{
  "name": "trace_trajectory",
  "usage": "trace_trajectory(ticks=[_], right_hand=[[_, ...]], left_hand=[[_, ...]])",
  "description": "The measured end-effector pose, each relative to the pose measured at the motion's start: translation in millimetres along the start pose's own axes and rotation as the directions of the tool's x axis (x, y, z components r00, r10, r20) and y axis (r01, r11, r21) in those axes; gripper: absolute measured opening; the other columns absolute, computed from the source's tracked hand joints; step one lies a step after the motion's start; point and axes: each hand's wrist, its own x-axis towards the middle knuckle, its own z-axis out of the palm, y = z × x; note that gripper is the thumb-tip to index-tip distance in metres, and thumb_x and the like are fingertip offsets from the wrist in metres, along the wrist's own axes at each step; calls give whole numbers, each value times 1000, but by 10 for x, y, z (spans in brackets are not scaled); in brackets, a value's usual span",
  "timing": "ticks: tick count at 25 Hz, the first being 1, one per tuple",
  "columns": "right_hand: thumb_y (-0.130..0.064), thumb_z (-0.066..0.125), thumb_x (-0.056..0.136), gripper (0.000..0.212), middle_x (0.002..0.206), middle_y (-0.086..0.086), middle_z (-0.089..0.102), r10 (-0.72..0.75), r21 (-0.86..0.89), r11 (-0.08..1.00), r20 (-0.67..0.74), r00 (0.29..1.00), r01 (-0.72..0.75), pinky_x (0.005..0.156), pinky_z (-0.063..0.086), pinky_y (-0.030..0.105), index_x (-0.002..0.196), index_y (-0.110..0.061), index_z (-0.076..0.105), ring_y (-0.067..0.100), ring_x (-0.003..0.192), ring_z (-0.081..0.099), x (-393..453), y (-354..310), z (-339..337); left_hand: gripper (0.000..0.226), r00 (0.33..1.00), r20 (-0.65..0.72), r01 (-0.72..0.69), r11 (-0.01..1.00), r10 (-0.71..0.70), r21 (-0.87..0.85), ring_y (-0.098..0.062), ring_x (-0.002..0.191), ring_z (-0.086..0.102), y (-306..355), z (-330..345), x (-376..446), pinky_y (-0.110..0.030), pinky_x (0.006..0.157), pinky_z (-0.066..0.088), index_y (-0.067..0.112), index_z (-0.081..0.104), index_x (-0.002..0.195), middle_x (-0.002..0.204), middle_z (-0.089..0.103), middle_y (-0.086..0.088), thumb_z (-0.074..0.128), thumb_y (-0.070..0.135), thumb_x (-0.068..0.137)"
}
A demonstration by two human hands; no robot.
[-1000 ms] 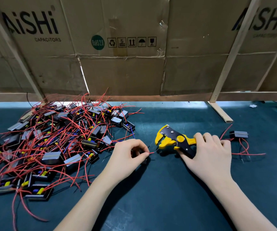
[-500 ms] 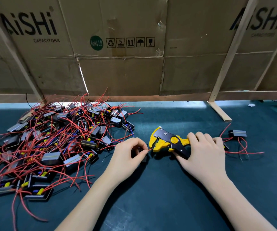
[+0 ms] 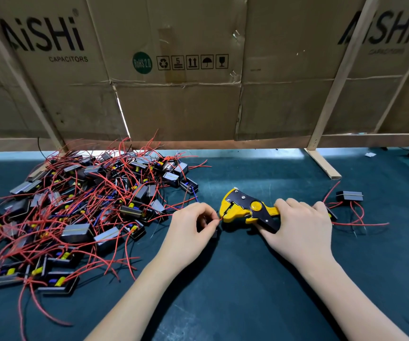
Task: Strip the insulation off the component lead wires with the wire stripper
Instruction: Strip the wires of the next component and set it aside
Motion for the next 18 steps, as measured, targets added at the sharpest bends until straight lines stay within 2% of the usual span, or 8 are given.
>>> trace_trajectory(ticks=[4, 6, 8, 10, 13, 16, 18], right_hand=[[-48, 91, 51, 66, 40, 4, 44, 32, 56, 998, 12, 999, -33, 52, 23, 26, 51, -18, 32, 29, 36, 47, 13, -33, -51], [-49, 91, 51, 65, 40, 4, 45, 37, 47, 998, -7, 999, -37, 51, 22, 25, 49, -18, 34, 28, 36, 47, 5, -38, -46], [-58, 80, 62, 56, 53, 5, 50, 7, -5, 1000, -49, 999, -8, 57, 29, 32, 58, -14, 46, 30, 48, 52, -9, -22, -15], [-66, 60, 73, 54, 69, 6, 53, 29, -44, 999, -80, 996, -32, 67, 34, 39, 75, -12, 53, 32, 66, 52, -16, 1, 16], [-68, 49, 74, 59, 77, 6, 55, 106, -17, 994, -100, 989, -108, 72, 33, 41, 85, -11, 57, 32, 72, 53, 0, 34, 19], [-72, 47, 72, 65, 78, 7, 58, 168, 34, 986, -100, 981, -165, 73, 30, 40, 89, -11, 62, 33, 73, 55, 6, 127, 10], [-72, 47, 73, 66, 79, 7, 60, 211, 79, 976, -119, 970, -203, 73, 30, 40, 91, -11, 63, 33, 74, 56, 18, 186, -20]], left_hand=[[11, 1000, 15, -6, 1000, 6, -3, -7, 66, 54, 4, -13, -2, -8, 65, 36, 16, 67, 78, 72, 61, 12, 71, 7, 82], [10, 1000, 16, -14, 1000, 14, 2, -6, 67, 54, -4, -20, -2, -7, 65, 36, 16, 67, 78, 72, 61, 13, 71, 8, 82], [10, 1000, 17, -20, 1000, 19, 13, -4, 66, 53, -10, -21, 1, -7, 65, 35, 16, 67, 79, 72, 60, 13, 71, 8, 83], [10, 999, 25, -34, 999, 34, 27, -6, 67, 52, -16, -17, -1, -8, 65, 35, 16, 66, 79, 73, 61, 11, 72, 10, 83], [12, 995, 78, -71, 997, 68, 38, -8, 70, 53, -14, -65, -3, -10, 64, 35, 18, 64, 83, 78, 61, 8, 76, 19, 81], [27, 977, 181, -126, 991, 115, 49, -3, 80, 53, -12, -118, -8, -10, 71, 37, 17, 64, 99, 94, 59, 7, 78, 16, 77], [44, 945, 281, -176, 984, 169, -1, -2, 103, 54, 64, -72, -48, -15, 89, 42, 13, 60, 118, 115, 58, 3, 71, 4, 77]])
